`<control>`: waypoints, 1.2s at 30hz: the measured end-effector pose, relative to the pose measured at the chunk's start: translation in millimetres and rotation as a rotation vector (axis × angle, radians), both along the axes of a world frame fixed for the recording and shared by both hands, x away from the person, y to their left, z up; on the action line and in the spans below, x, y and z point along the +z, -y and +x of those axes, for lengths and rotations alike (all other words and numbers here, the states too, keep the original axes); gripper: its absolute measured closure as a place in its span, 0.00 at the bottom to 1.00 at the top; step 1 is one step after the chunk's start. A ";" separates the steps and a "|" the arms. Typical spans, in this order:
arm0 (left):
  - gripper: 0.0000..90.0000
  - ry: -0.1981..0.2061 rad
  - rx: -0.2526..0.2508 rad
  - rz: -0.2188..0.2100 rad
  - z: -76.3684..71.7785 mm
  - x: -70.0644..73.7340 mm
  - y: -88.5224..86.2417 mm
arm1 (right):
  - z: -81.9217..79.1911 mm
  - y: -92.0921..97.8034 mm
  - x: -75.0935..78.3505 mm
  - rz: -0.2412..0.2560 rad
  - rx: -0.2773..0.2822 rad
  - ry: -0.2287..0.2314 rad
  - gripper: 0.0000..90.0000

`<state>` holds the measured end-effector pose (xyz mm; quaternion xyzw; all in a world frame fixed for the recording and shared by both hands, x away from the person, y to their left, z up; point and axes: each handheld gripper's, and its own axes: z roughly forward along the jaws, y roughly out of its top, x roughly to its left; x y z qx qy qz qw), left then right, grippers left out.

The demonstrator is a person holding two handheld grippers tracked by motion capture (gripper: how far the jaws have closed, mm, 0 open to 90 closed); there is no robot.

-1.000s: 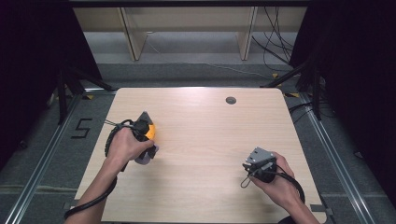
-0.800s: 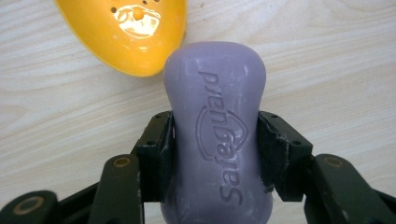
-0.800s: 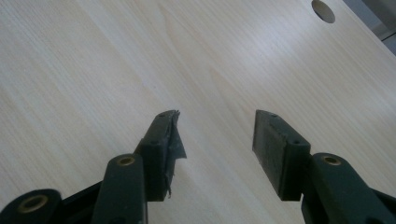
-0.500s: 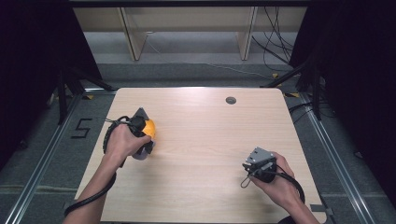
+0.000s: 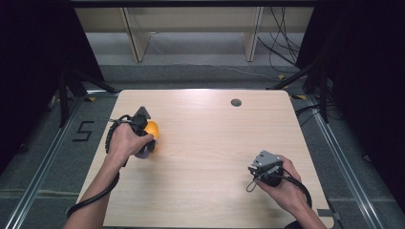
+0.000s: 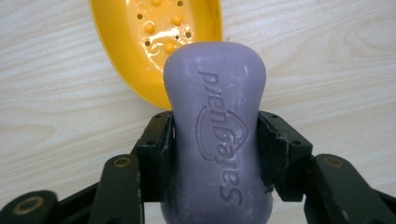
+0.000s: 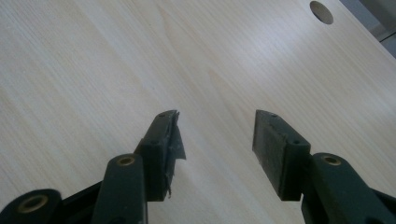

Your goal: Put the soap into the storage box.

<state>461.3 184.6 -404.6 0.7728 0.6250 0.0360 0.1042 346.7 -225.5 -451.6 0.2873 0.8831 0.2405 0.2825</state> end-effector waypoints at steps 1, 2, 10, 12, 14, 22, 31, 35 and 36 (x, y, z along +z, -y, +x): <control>0.53 0.003 -0.006 0.001 0.9 0.1 -0.6 | 0.0 0.0 0.0 0.000 0.000 0.000 0.56; 0.53 -0.004 0.009 -0.003 1.4 0.7 0.1 | 0.0 0.0 0.0 0.000 0.000 0.000 0.56; 0.53 0.013 0.001 0.006 7.5 2.1 -2.6 | 0.0 -0.1 -0.1 0.000 0.000 0.000 0.56; 0.54 0.009 0.013 0.005 9.3 2.5 -2.3 | 0.7 0.1 -0.1 -0.002 0.006 0.008 0.56; 0.54 0.018 0.006 0.013 11.3 2.4 -3.0 | 0.8 0.0 -0.3 -0.001 0.006 0.010 0.56; 0.53 0.023 0.012 0.015 20.1 1.1 -6.2 | 0.1 0.0 -0.2 0.003 0.000 0.003 0.56; 0.54 0.022 0.017 0.024 29.4 -0.8 -10.2 | -0.1 0.4 0.0 0.010 -0.010 0.003 0.56; 0.53 0.034 0.039 0.020 32.2 -2.2 -11.3 | -0.1 0.5 0.0 0.011 -0.010 0.002 0.56; 0.53 0.032 0.038 0.019 33.1 -2.2 -12.0 | -0.1 0.5 0.0 0.011 -0.010 0.002 0.56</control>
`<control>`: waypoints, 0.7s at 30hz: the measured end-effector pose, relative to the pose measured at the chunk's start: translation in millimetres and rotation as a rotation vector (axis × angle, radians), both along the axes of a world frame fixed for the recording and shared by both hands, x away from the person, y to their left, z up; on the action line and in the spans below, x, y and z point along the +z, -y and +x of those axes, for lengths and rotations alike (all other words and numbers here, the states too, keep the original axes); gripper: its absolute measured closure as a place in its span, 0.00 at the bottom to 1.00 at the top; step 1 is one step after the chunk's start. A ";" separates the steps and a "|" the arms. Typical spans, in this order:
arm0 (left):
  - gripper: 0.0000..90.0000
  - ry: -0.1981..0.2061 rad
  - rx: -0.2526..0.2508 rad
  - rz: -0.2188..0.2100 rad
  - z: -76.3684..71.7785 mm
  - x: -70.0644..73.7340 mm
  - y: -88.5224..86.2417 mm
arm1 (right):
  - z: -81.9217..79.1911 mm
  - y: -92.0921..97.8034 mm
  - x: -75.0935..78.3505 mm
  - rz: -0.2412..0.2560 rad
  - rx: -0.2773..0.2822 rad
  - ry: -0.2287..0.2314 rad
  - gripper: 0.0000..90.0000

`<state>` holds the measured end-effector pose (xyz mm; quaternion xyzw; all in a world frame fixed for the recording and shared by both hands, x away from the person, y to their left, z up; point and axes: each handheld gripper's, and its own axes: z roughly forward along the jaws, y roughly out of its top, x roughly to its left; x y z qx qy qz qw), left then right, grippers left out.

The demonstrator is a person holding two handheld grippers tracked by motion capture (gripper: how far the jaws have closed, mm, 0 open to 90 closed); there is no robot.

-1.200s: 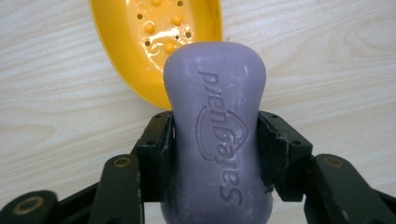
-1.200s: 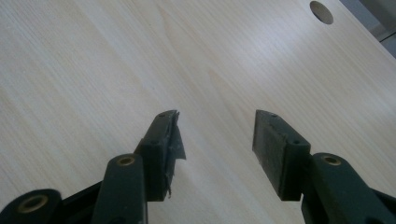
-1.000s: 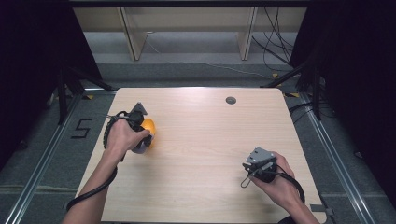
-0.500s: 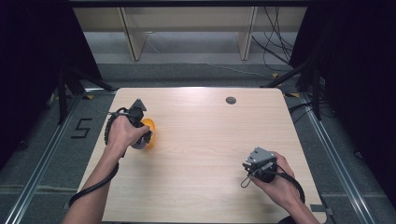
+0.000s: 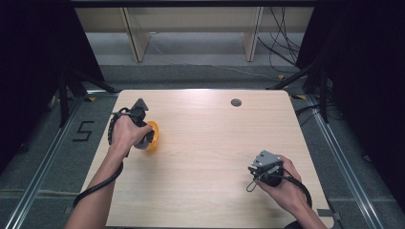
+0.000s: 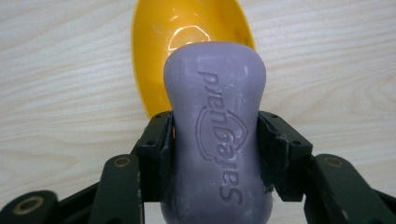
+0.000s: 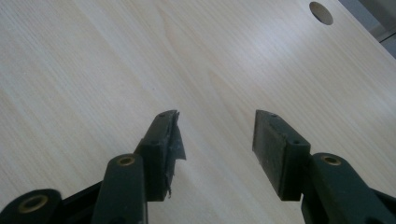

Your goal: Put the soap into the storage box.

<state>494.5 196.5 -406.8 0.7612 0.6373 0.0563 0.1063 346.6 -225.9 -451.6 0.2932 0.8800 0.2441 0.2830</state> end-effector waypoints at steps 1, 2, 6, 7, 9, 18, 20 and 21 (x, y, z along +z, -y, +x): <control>0.54 0.007 0.004 -0.001 0.9 -0.2 0.0 | 0.0 0.0 -0.1 0.000 0.000 0.000 0.56; 0.53 0.010 0.011 -0.002 1.4 -0.3 0.1 | 0.0 0.0 0.0 0.000 0.000 0.000 0.56; 0.53 0.016 0.017 -0.005 5.2 0.6 -0.4 | 0.0 0.1 0.0 0.000 0.000 0.001 0.56; 0.54 0.018 0.029 -0.009 5.5 0.3 0.2 | -0.1 0.0 0.1 0.000 0.000 0.001 0.56; 0.54 0.025 0.031 -0.006 7.5 -0.1 -0.5 | -0.2 0.1 0.1 0.000 -0.001 0.000 0.56; 0.53 0.032 0.063 -0.004 14.0 -7.4 0.3 | -1.0 -0.4 0.0 0.004 -0.006 -0.006 0.56; 0.53 0.023 0.033 0.004 15.0 -7.1 -1.5 | -1.0 -0.4 0.0 0.005 -0.006 -0.006 0.56; 0.53 0.031 0.055 -0.003 15.2 -8.0 0.3 | -0.9 -0.3 0.0 0.004 -0.006 -0.006 0.56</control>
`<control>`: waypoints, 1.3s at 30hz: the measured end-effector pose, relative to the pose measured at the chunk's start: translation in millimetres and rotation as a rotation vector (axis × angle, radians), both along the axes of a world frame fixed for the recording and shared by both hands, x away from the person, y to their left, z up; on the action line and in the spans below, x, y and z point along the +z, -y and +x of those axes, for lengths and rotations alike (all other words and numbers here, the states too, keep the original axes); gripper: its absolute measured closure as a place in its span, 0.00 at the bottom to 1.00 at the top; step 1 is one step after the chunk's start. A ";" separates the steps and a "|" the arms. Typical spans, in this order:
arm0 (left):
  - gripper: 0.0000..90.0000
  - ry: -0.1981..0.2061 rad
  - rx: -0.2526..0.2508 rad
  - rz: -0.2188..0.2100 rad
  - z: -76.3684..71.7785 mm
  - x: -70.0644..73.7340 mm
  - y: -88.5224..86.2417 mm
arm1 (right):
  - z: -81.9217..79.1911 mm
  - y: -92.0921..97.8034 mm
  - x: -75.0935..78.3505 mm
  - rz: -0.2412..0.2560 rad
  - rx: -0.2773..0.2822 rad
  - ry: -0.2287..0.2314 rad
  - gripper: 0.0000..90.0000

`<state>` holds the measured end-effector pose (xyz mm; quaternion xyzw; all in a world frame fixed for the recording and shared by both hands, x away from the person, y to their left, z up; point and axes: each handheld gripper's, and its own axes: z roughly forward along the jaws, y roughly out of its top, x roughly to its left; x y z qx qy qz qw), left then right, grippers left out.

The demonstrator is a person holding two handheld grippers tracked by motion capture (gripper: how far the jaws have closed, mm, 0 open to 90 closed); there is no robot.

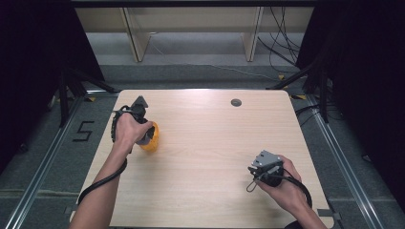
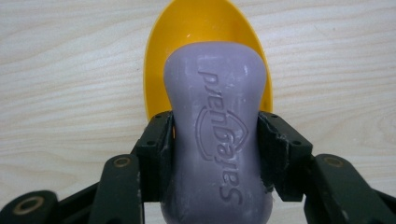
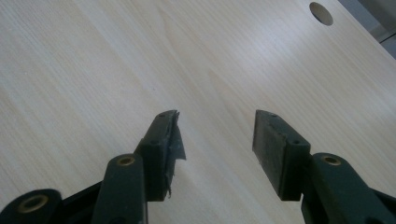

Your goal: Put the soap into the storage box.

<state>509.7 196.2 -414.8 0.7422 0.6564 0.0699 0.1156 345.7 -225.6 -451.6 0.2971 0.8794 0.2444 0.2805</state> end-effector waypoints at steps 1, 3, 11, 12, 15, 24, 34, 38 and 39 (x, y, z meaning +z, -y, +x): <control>0.54 -0.003 0.005 0.003 0.7 -0.2 0.4 | 0.0 0.0 0.0 0.000 0.000 0.000 0.56; 0.53 0.006 0.000 0.007 2.1 -1.5 0.5 | 0.0 0.0 0.0 0.000 0.000 0.000 0.56; 0.53 -0.007 -0.004 0.014 7.1 -7.0 0.1 | -0.6 -0.5 -0.6 0.005 -0.004 0.004 0.56; 0.53 -0.008 0.001 0.016 7.4 -8.0 0.1 | -0.7 -0.6 -0.8 0.005 -0.005 0.005 0.56; 0.53 -0.002 0.011 0.013 8.0 -10.3 0.3 | -0.6 -0.4 -0.6 0.004 -0.002 0.006 0.56; 0.53 0.004 0.008 0.016 10.1 -10.7 1.1 | -0.1 0.1 -0.3 0.001 0.000 0.003 0.56; 0.53 0.010 0.018 0.021 12.6 -11.7 2.4 | -0.1 0.0 -0.5 0.004 0.003 0.003 0.56; 0.53 0.016 0.027 0.021 13.6 -14.6 1.1 | -0.4 0.1 0.1 0.000 0.003 -0.001 0.56; 0.53 0.012 0.035 0.022 13.7 -15.4 1.2 | -0.4 0.1 0.1 0.000 0.003 -0.001 0.56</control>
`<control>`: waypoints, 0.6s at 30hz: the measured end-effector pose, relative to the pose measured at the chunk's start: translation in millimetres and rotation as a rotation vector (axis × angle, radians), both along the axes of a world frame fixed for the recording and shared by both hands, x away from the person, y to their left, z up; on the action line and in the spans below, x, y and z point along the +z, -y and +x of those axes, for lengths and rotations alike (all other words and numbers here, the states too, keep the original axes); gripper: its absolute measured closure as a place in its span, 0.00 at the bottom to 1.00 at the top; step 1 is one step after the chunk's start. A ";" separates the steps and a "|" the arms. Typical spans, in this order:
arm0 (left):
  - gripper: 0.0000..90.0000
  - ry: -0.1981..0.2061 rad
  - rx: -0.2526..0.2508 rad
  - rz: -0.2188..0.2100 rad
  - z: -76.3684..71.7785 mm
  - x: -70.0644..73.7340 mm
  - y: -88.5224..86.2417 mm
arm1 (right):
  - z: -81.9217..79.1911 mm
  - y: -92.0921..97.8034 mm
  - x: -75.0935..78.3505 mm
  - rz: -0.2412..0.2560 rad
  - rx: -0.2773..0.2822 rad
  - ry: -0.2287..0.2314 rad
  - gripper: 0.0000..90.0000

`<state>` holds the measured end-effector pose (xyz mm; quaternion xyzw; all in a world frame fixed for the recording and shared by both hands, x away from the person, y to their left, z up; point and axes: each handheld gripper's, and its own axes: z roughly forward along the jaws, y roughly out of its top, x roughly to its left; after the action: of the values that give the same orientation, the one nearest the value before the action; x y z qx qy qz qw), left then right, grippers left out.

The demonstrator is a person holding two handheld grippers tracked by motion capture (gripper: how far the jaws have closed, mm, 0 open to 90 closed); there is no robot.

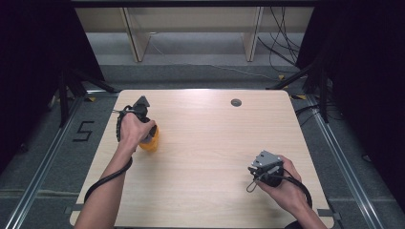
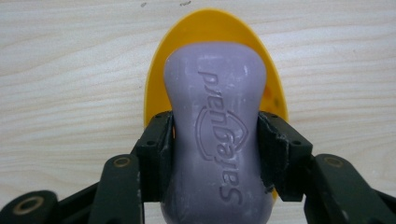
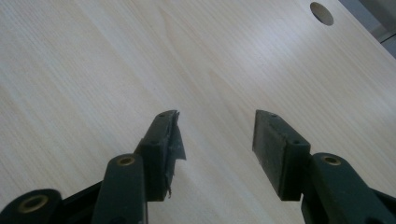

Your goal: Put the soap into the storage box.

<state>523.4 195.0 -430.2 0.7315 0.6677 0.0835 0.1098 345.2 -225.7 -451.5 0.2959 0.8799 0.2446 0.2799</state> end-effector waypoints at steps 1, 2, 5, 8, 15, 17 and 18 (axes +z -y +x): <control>0.53 0.006 0.007 -0.005 -0.2 -1.3 0.6 | 0.1 -0.1 -0.1 0.000 0.000 0.000 0.56; 0.53 0.004 0.019 -0.009 -0.4 -1.8 1.5 | 0.1 -0.1 -0.1 0.000 0.000 0.000 0.56; 0.53 0.023 0.006 -0.007 0.3 -4.5 1.4 | -0.1 -0.6 -0.5 -0.001 -0.001 0.006 0.56; 0.53 0.030 0.026 -0.010 0.4 -5.0 4.1 | 0.0 -0.1 -0.1 0.000 0.000 -0.001 0.56; 0.53 0.041 0.023 -0.014 0.8 -5.9 4.4 | 0.1 -0.5 -0.8 -0.001 0.001 0.010 0.56; 0.53 0.048 0.019 -0.015 0.7 -7.8 4.1 | 0.2 -0.2 -0.6 0.000 0.001 0.006 0.56; 0.53 0.046 0.019 -0.014 0.4 -8.1 4.1 | 0.0 -0.5 -0.8 0.000 0.000 0.010 0.56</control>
<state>523.8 191.0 -438.4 0.7223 0.6725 0.0966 0.1292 345.2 -225.1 -452.3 0.2947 0.8786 0.2459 0.2842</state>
